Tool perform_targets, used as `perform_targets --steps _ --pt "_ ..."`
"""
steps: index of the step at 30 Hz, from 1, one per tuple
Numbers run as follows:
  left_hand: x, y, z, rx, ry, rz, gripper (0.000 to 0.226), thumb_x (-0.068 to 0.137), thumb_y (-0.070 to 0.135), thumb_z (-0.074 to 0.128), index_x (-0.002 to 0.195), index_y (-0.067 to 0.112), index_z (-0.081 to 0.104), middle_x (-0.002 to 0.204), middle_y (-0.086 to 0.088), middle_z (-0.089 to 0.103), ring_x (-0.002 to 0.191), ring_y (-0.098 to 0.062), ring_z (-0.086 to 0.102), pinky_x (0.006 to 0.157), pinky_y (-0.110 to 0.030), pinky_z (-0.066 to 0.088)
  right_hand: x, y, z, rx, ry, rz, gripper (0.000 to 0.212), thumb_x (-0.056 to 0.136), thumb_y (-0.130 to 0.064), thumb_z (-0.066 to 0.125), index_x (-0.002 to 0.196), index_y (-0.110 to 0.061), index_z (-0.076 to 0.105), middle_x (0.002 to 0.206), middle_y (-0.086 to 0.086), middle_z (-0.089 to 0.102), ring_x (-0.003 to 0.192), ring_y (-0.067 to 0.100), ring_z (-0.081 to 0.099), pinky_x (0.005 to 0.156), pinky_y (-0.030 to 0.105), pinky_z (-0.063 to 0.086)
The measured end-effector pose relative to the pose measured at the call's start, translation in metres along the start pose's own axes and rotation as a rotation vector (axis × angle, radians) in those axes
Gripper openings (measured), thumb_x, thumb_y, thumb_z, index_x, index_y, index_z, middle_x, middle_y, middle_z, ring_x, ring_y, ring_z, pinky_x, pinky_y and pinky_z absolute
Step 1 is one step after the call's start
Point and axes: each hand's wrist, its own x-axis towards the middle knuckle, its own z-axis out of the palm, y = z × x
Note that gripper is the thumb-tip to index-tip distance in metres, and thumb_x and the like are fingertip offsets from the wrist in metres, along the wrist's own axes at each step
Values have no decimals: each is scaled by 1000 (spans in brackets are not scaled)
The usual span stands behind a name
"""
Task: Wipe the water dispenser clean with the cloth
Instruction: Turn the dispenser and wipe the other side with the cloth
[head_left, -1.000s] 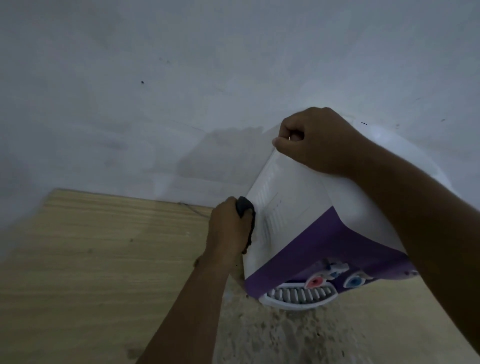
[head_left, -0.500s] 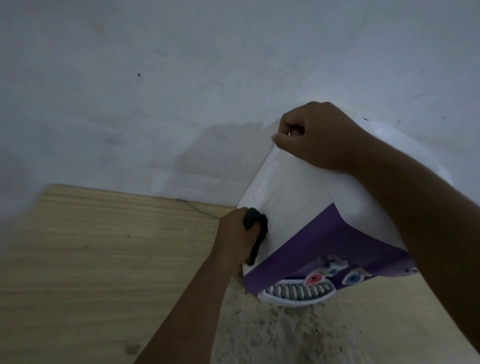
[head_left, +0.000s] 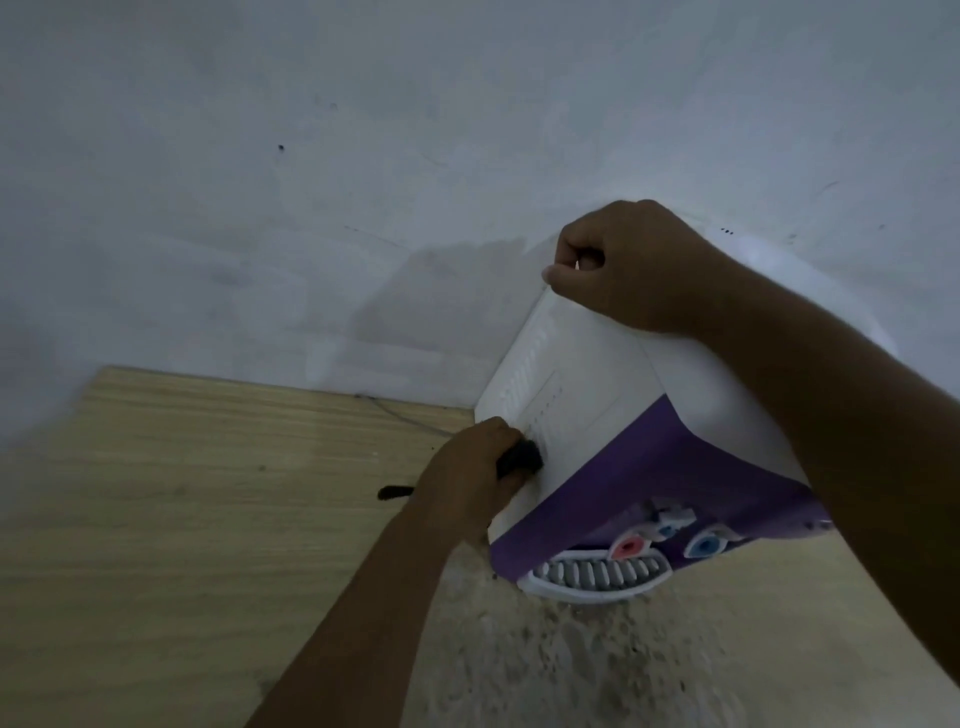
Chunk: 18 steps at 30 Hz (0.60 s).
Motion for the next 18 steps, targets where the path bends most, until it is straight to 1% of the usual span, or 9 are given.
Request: perform_targets --steps 1,3,5,6,8,10,14,16,18 --pt "-1 -1 -1 -9 16 -48 7 91 15 64 85 13 62 81 4 53 73 -10 51 66 -24 37 0 0 -1 5 3 3 25 88 -31 62 70 -14 63 57 -10 45 56 5 43 56 17 30" --pt "0 7 -2 -66 172 -92 15 94 16 62 84 24 54 80 4 53 69 -8 50 64 -20 37 0 0 -2 13 7 6 26 89 -30 62 71 -12 64 56 -10 45 55 5 43 55 17 29" --pt "1 24 -3 -181 317 -75 16 95 18 60 83 24 53 79 1 56 64 -8 53 57 -19 40 -1 0 -2 20 5 6 26 89 -30 62 71 -11 64 55 -9 45 55 5 43 55 16 29" --pt "0 31 -3 -225 337 -41 11 95 17 60 85 21 57 81 0 57 66 -8 56 56 -20 42 -1 -1 -2 24 6 6 26 89 -30 62 71 -11 64 54 -9 45 55 6 44 55 16 30" --pt "-6 37 7 -218 308 34 7 94 10 61 91 17 60 86 2 58 76 -8 59 64 -20 46 -1 -1 -2 23 11 10 26 89 -30 62 71 -12 64 54 -9 45 55 6 44 55 16 30" --pt "-17 26 22 -192 295 15 13 95 9 59 88 20 58 85 6 54 78 -7 57 68 -17 43 0 0 -2 11 8 13 25 89 -30 62 70 -13 63 56 -9 45 56 6 44 55 17 31" --pt "-24 -6 35 -179 284 -129 20 97 16 58 81 26 53 75 16 49 70 2 52 64 -10 37 -1 0 0 12 13 6 24 88 -30 61 71 -13 64 57 -9 46 57 7 45 56 17 32" --pt "-17 -23 30 -122 169 -268 24 97 23 57 74 25 50 69 16 49 64 -1 51 58 -8 36 0 -1 -1 3 11 11 25 88 -30 61 72 -11 64 56 -8 46 57 7 45 56 17 32" --pt "-15 -36 24 -64 49 -370 24 97 24 58 73 24 52 68 14 51 63 -4 51 57 -8 37 0 -1 -2 15 14 16 25 88 -30 61 72 -11 65 56 -8 47 56 7 46 56 17 32"
